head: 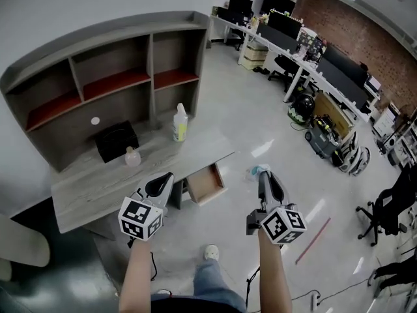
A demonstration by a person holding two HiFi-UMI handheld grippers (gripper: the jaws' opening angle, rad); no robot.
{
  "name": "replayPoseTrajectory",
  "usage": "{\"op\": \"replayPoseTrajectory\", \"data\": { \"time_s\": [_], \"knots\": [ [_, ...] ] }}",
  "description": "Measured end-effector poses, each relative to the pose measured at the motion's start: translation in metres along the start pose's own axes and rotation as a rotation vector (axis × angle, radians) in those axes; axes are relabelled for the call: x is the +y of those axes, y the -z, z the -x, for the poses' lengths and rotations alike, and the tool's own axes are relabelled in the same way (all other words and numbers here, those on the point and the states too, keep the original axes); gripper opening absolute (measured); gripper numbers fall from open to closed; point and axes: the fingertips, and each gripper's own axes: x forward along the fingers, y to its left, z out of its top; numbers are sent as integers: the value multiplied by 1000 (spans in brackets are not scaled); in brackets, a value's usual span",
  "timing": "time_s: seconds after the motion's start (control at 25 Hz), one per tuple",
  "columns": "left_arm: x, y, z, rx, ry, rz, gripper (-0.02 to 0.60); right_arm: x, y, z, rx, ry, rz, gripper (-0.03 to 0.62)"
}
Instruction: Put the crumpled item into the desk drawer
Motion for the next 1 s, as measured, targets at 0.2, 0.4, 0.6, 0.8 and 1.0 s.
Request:
{"op": "replayPoseTrajectory", "data": {
  "time_s": [0.2, 0.4, 0.6, 0.8, 1.0],
  "knots": [
    [24, 3, -73, 9, -84, 29, 0, -54, 4, -84, 58, -87, 10, 51],
    [44, 8, -119, 17, -205, 42, 0, -95, 18, -153, 124, -177, -11, 51],
    [57, 23, -138, 46, -280, 64, 0, -107, 45, -202, 191, -245, -38, 51],
    [70, 42, -141, 67, -296, 85, 0, -92, 81, -226, 252, -284, -60, 51],
    [76, 77, -148, 109, -285, 122, 0, -89, 137, -235, 343, -287, -99, 51]
  ]
}}
